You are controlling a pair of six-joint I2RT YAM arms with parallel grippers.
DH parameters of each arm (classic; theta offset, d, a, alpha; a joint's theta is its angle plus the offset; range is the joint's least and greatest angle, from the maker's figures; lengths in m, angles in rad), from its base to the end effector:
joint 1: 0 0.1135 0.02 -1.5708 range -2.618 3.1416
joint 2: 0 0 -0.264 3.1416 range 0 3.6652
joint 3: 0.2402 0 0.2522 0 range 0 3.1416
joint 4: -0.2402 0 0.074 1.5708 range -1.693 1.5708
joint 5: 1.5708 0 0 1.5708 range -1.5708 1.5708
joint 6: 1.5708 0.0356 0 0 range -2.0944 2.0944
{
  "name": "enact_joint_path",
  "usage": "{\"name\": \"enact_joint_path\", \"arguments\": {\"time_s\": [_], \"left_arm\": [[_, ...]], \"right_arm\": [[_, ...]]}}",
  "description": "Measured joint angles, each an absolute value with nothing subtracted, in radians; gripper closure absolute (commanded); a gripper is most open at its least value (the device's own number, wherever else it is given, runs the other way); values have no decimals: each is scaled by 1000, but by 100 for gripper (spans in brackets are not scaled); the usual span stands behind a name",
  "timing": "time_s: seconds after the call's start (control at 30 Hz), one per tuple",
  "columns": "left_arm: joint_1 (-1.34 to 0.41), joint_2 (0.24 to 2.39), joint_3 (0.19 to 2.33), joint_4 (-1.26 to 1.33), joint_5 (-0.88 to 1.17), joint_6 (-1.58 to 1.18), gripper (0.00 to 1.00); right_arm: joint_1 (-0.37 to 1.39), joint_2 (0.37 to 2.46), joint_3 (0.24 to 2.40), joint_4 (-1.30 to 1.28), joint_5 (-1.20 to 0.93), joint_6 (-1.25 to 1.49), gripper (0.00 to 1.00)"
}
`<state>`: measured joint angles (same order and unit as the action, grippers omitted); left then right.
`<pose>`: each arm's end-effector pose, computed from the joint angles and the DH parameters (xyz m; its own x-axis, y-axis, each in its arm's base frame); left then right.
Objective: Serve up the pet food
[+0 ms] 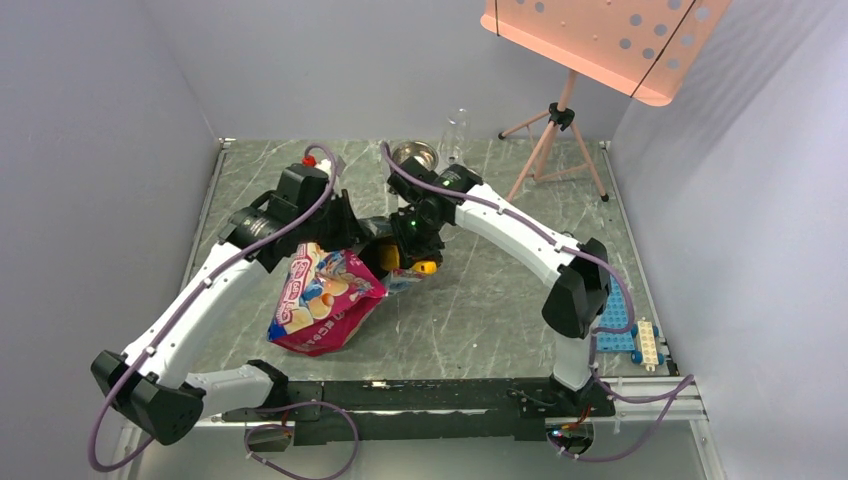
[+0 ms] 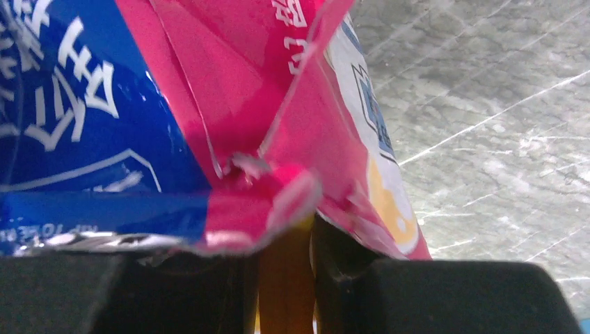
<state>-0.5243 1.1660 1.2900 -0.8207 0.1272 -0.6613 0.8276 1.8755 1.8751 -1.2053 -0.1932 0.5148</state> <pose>0.2016 -0.1218 0.3759 -0.7951 -0.2439 -0.5553 0.1172 0.8365 -0.5353 0.2542 0.2867 0.3235 -0.9288 -0.2965 -0.2225 -0.3581 0.8727 0.3319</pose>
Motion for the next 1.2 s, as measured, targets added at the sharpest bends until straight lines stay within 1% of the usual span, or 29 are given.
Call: {"name": "enact_joint_path", "arguments": {"time_s": [0.17,0.27,0.37,0.53,0.67,0.87,1.1,1.2], "left_arm": [[-526,1221,1292,-821,179,-720,100],[-522,1249,1305,-836,175,-739,100],[-514,1271,1309,-852,160,-760,100],[-496,1275,1309,-882,104,-762,100],[-478,1265,1291,-891,64,-750,100],[-438,1253,1272,-925,31,-731,100],[-385,1175,1272,-954,25,-710,100],[-369,1135,1272,-970,14,-694,100]], "right_arm": [[847,1903,1828,-1143,-185,473,100],[863,1974,1872,-1114,-181,460,100],[877,2058,1908,-1030,-193,452,100],[877,2110,1866,-834,-298,446,100],[875,2145,1816,-673,-414,459,100],[874,2225,1801,-435,-607,514,100],[856,2213,1697,-170,-802,603,100],[854,2194,1671,-93,-877,633,100]]}}
